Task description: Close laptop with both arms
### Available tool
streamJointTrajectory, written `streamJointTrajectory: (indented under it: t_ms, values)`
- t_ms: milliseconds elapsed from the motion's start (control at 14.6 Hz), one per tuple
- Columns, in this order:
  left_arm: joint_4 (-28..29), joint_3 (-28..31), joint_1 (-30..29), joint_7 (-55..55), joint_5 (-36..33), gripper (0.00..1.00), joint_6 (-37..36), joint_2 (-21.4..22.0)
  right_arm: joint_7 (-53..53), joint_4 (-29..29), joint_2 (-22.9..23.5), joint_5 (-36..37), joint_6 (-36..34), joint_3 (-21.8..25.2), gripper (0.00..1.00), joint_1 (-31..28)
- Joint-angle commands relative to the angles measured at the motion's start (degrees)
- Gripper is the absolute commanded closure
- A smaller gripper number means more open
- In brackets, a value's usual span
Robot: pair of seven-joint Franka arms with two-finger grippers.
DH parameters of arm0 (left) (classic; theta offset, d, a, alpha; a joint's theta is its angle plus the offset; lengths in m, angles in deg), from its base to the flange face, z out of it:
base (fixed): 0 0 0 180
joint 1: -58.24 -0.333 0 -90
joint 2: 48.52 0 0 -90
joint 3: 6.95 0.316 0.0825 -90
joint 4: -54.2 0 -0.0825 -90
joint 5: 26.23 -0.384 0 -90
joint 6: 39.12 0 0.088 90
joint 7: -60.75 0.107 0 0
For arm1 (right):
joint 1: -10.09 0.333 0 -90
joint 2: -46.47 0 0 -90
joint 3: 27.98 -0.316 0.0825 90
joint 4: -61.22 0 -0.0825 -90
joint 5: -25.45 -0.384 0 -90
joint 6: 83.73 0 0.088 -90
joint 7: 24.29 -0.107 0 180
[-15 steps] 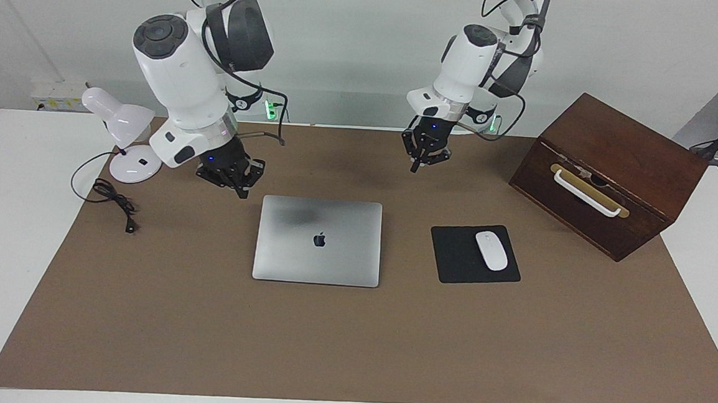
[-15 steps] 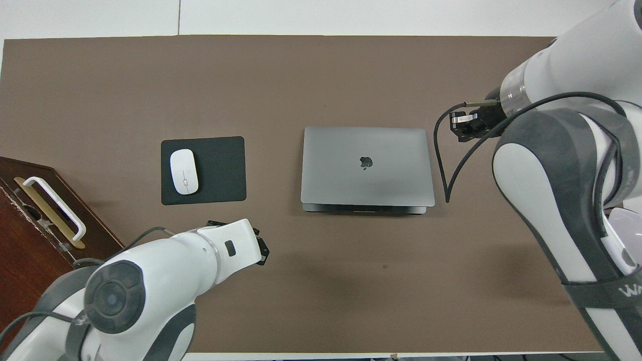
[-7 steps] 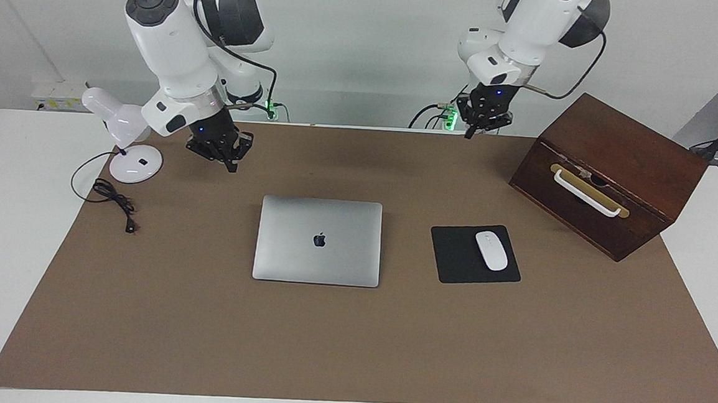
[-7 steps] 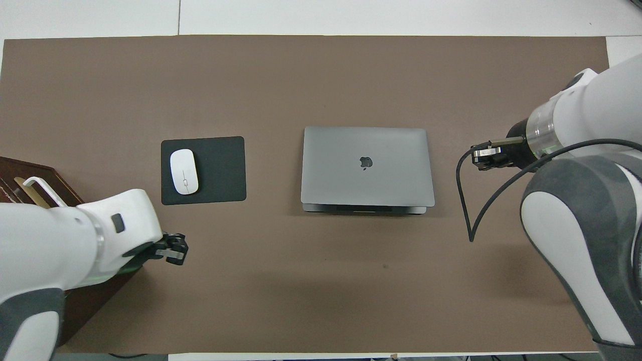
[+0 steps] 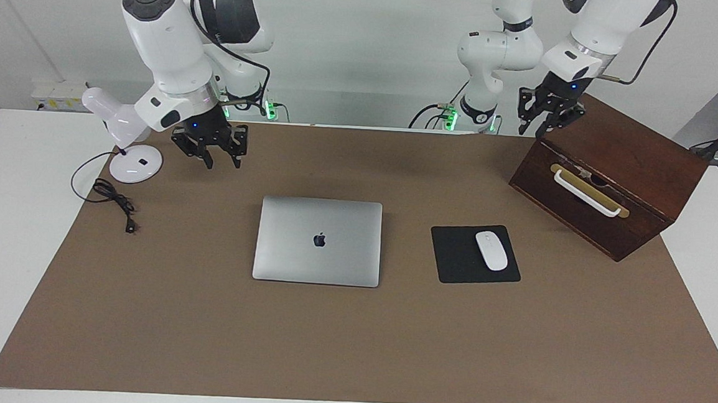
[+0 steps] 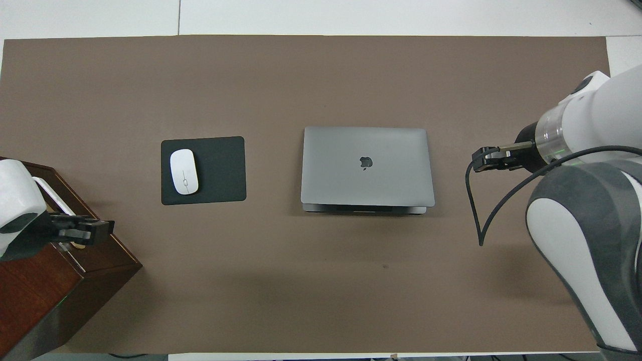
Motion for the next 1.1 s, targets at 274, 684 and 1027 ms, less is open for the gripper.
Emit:
streamJointTrajectory:
  t_ms: [274,684,1027]
  values:
    - [-2.68,-0.75,-4.26,-1.44,-2.11,0.00,0.94,-1.35,0.96,-1.84,-0.18,1.28,-0.27,-1.22,0.00,-2.02]
    - [-12.59,-0.66,-7.79,-2.15,-2.02,0.00,-3.79,-8.81,0.79,-5.01,0.00,3.30,-3.34,-1.31,0.00,-2.72]
    - [-16.04,-0.66,-7.79,-2.68,-2.11,0.00,-3.01,-13.30,0.88,-7.55,0.87,3.12,-3.87,-1.48,0.00,-3.08]
